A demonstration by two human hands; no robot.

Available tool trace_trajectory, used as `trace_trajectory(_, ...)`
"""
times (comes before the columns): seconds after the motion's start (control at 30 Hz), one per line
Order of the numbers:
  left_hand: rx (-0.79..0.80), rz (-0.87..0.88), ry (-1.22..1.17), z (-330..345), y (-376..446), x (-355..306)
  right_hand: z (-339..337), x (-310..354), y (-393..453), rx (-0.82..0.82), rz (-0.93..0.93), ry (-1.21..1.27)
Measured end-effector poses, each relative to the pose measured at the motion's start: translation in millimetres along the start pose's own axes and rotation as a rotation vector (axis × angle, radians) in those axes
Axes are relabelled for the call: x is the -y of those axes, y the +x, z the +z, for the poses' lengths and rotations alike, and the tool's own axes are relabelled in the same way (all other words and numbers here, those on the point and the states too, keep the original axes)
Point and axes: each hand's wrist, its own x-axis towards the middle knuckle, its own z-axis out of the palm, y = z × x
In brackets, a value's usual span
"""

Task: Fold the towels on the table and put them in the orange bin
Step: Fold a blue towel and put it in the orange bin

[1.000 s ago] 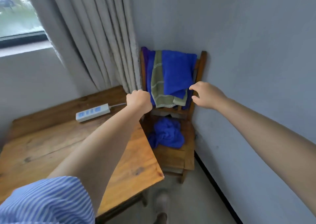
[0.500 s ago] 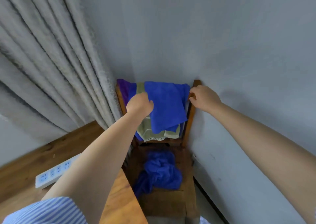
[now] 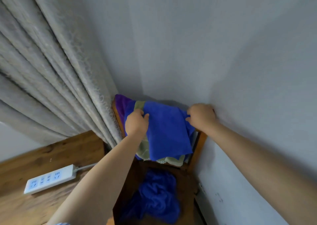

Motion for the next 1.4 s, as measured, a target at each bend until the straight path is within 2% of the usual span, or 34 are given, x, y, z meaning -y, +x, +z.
trace_trajectory(0.13,-0.026,0.003,-0.054,2,5,-2,1,-9,5,-0.005,-0.026,0.12)
trace_trajectory(0.27,-0.055,0.001,-0.196,-2,10,-13,-4,-12,9,-0.026,0.044,0.278)
trace_trajectory(0.4,-0.054,0.066,-0.318,-11,13,-28,-17,-20,11,-0.113,0.113,0.425)
trace_trajectory(0.6,-0.173,0.23,-0.396,-41,5,-55,-49,0,7,-0.364,0.067,0.578)
trace_trajectory(0.87,-0.42,0.297,-0.537,-118,-28,-52,-114,36,-13,-0.71,-0.125,0.515)
trace_trajectory(1.0,-0.562,0.338,-0.6,-175,-59,-37,-158,74,-44,-0.952,-0.212,0.515)
trace_trajectory(1.13,-0.674,0.362,-0.618,-235,-115,-3,-195,131,-96,-1.058,-0.336,0.505)
trace_trajectory(1.27,-0.835,0.346,-0.541,-296,-176,49,-214,198,-154,-1.075,-0.459,0.518)
trace_trajectory(1.4,-0.915,0.3,-0.472,-357,-244,115,-218,273,-209,-0.968,-0.57,0.561)
